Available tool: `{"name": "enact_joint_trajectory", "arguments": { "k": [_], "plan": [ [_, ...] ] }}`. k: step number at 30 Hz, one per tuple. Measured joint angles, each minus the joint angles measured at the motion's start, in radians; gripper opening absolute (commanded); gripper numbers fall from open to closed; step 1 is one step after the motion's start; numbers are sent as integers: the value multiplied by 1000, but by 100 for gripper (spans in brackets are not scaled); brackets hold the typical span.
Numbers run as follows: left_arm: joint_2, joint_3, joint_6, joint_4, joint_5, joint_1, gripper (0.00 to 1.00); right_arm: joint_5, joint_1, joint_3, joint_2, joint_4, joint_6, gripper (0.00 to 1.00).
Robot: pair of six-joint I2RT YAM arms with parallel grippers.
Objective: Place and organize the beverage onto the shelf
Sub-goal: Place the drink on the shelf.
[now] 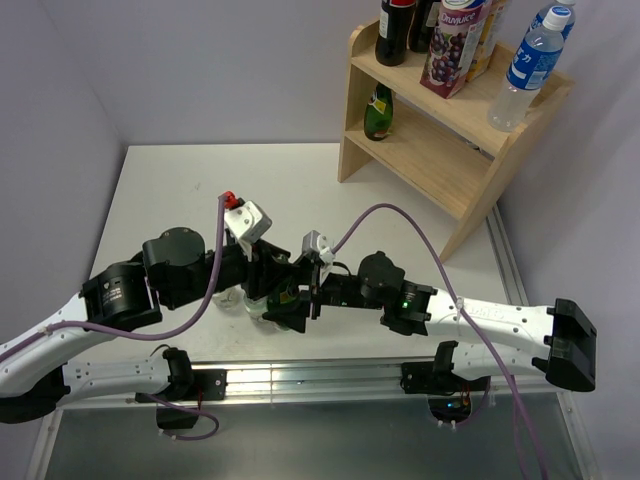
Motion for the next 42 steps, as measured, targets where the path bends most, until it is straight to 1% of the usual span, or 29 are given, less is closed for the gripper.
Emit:
{"name": "enact_joint_trajectory", "arguments": {
  "k": [12, 31, 34, 36, 39, 40, 42],
  "plan": [
    [-11, 12, 16, -23, -3, 0, 0, 60, 0, 0, -18, -13, -4, 81],
    [-37, 12, 7, -53, -63, -1, 0, 66, 2, 0, 3, 5, -26, 76],
    [-39, 12, 3, -52, -85, -2, 0, 84, 3, 0, 3, 9, -30, 72],
    [-33, 13, -1, -52, -101, -3, 0, 99, 4, 0, 3, 7, -32, 71],
    [-14, 20, -1, -51, -126, -3, 0, 129, 4, 0, -2, -8, -38, 62],
    [-5, 22, -1, -51, -132, -3, 0, 139, 4, 0, -5, -17, -42, 51],
    [13, 28, 2, -47, -142, -3, 0, 162, 4, 0, -18, -41, -53, 44]
  ]
}}
